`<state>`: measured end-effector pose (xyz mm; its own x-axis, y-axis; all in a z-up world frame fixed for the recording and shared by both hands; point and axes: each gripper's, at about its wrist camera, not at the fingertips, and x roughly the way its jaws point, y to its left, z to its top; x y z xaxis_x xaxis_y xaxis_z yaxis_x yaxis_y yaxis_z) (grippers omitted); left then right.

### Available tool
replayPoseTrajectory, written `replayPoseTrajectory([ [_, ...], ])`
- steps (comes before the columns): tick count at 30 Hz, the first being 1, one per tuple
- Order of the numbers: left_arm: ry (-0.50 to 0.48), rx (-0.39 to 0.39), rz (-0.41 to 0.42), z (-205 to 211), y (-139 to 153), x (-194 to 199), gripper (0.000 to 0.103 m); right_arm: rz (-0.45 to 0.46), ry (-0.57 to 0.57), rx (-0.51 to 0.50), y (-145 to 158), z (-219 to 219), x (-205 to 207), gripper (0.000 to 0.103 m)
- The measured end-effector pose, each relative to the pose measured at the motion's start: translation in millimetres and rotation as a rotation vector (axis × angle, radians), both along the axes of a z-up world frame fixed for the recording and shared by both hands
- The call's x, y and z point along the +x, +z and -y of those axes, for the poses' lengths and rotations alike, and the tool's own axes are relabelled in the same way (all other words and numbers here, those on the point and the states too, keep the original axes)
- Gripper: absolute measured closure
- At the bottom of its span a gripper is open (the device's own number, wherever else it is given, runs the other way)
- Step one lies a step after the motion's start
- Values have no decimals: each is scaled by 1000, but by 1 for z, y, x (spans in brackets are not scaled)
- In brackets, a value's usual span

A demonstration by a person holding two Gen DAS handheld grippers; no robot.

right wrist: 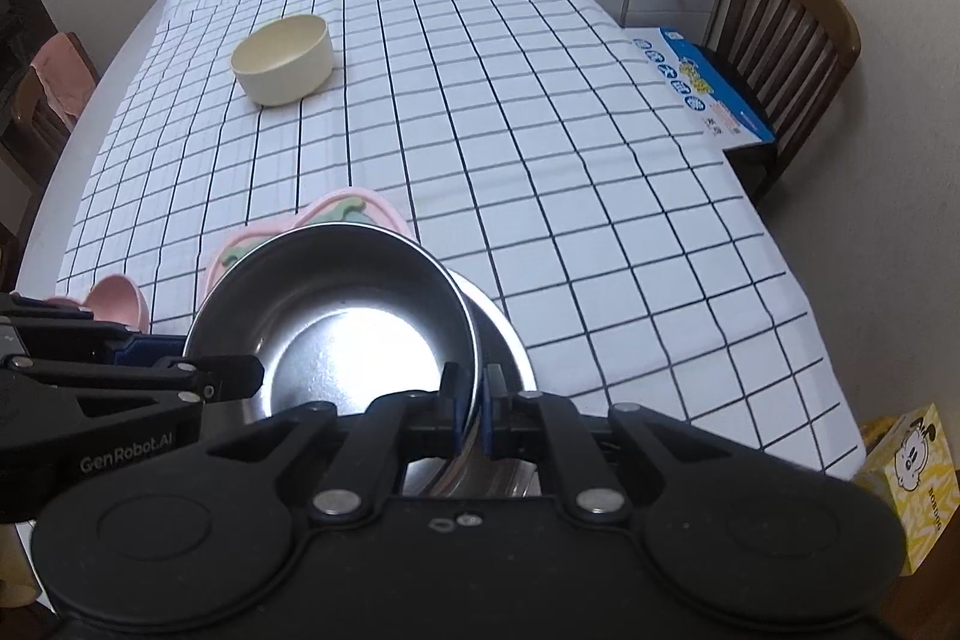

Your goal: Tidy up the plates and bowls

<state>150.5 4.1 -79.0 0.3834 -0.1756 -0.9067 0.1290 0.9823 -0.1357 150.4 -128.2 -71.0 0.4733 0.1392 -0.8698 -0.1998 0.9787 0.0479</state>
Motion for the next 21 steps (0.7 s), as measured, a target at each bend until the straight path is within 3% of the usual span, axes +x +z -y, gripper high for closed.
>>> replayPoseTrajectory([
  [21, 18, 29, -43, -4, -31, 12, 85, -82, 19, -5, -33, -11, 10, 95],
])
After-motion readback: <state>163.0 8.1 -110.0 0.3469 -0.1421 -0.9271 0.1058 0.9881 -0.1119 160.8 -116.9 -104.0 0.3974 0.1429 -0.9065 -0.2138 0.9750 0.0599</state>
